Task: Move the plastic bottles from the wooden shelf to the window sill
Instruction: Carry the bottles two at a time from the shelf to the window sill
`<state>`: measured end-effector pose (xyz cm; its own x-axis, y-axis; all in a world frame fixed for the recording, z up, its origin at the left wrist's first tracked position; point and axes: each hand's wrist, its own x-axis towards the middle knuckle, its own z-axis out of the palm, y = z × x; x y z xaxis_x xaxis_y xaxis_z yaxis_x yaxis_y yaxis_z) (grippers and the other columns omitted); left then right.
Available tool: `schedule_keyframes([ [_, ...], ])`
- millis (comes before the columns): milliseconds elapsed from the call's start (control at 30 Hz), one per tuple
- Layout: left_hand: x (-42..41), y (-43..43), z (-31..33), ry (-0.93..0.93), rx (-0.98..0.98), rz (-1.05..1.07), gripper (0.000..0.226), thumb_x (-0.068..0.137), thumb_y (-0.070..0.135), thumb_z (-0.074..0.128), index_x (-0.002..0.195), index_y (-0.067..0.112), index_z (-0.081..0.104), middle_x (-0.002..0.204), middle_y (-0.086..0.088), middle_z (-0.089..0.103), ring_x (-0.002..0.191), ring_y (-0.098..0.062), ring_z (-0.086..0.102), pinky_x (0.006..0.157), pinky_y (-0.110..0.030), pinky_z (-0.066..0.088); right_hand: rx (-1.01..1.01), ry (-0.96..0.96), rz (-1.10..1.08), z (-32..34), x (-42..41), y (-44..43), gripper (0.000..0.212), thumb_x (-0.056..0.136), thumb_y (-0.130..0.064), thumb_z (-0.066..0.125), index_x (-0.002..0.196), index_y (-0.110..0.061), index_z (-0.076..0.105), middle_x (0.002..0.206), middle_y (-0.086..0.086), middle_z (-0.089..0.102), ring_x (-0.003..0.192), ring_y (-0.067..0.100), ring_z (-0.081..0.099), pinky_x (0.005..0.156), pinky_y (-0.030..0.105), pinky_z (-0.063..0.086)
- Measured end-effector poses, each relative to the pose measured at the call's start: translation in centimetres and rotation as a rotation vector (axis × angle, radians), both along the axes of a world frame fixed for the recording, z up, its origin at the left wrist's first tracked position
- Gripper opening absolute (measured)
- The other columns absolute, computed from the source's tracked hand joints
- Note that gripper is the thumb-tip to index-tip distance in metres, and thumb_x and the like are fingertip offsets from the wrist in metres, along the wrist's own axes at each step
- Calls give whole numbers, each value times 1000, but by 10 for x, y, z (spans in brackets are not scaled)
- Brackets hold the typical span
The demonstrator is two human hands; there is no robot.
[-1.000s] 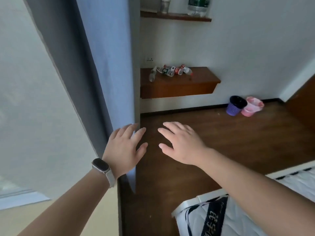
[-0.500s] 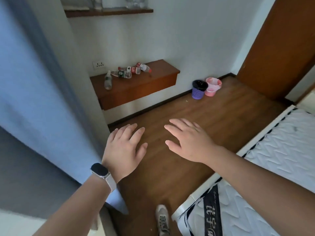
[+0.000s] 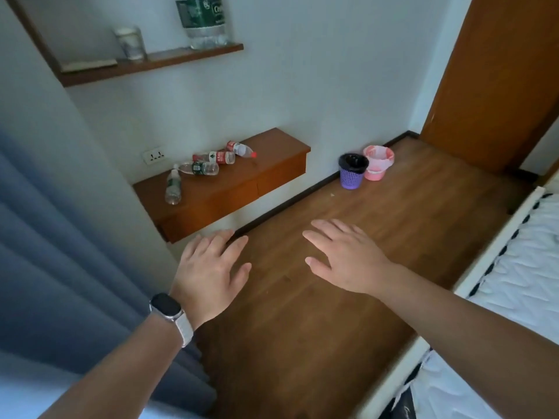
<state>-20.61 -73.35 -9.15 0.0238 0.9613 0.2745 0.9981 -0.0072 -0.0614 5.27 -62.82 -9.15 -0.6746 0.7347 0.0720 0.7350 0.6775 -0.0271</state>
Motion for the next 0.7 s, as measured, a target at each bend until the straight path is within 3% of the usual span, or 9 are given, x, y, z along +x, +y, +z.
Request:
schedule_keyframes([
  [200, -7, 50, 2, 16, -7, 17, 53, 88, 51, 53, 129, 20, 66, 129, -9, 68, 120, -31, 63, 103, -53, 45, -20, 68, 20, 6, -17, 45, 58, 97, -59, 31, 147, -30, 39, 155, -3, 39, 142, 19, 35, 113, 40, 32],
  [433, -36, 108, 1, 30, -77, -31, 63, 94, 57, 29, 137, 24, 60, 139, -8, 61, 131, -31, 55, 108, -55, 39, -69, 89, -43, -2, -42, 87, 60, 97, -63, 31, 149, -36, 32, 160, -6, 29, 147, 17, 27, 116, 40, 23],
  [700, -95, 183, -19, -19, -111, -94, 61, 94, 58, 31, 135, 23, 60, 137, -9, 62, 129, -32, 56, 104, -57, 42, -64, 48, -91, -8, -98, 142, 57, 99, -58, 34, 149, -31, 33, 159, -2, 32, 147, 22, 27, 118, 39, 21],
])
